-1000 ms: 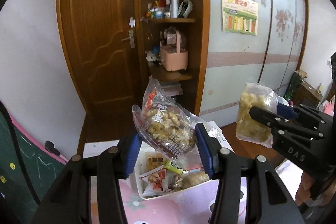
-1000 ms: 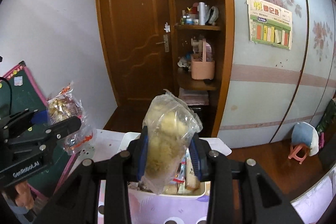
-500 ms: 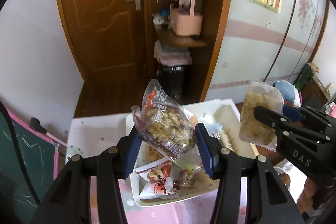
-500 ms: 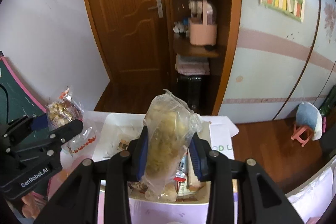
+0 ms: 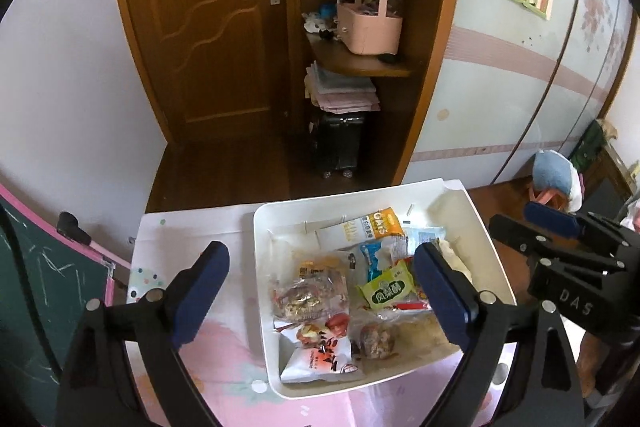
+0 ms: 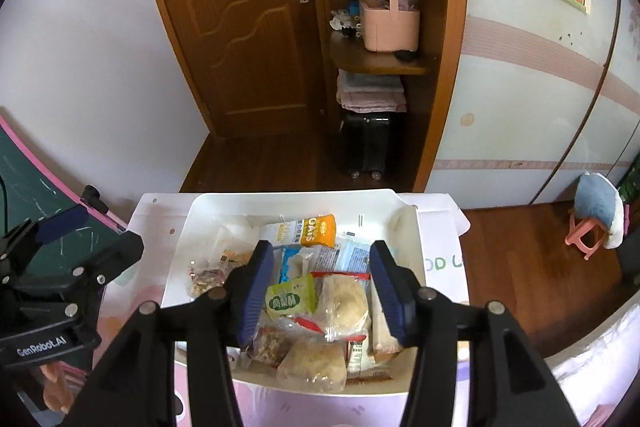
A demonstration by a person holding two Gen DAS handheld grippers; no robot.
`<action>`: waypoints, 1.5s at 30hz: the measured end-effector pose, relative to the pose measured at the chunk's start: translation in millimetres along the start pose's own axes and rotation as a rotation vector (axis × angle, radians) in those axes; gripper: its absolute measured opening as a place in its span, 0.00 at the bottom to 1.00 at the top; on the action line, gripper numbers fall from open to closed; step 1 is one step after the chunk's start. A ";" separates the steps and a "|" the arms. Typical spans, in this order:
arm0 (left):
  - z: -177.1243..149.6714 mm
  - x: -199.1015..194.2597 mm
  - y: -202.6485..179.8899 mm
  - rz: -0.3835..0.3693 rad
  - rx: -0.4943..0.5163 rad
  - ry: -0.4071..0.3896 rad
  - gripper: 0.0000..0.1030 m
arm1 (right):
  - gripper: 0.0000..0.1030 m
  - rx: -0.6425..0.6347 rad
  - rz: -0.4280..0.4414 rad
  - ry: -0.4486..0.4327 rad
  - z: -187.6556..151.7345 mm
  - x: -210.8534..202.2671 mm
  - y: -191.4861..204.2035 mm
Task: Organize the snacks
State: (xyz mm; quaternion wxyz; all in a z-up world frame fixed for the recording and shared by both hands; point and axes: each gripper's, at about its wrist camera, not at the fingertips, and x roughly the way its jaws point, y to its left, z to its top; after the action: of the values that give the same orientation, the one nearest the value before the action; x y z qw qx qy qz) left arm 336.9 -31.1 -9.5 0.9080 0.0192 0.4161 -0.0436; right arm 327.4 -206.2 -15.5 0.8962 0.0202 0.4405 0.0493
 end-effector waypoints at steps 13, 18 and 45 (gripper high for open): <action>-17.3 -82.2 -14.0 0.014 0.017 -0.087 0.91 | 0.49 -0.015 -0.004 -0.027 -22.0 -65.1 6.5; -41.3 -124.7 -19.3 0.003 0.020 -0.119 0.96 | 0.51 -0.032 0.022 -0.046 -47.1 -101.5 20.0; -233.4 -231.5 -16.8 0.106 -0.114 -0.101 1.00 | 0.63 0.082 0.018 -0.086 -225.0 -201.2 50.3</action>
State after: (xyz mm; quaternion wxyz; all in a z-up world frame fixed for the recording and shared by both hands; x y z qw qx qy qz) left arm 8.9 -16.6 13.4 0.9286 -0.0127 0.3699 0.0271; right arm 23.6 -179.2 9.4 0.9122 0.0628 0.4031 0.0386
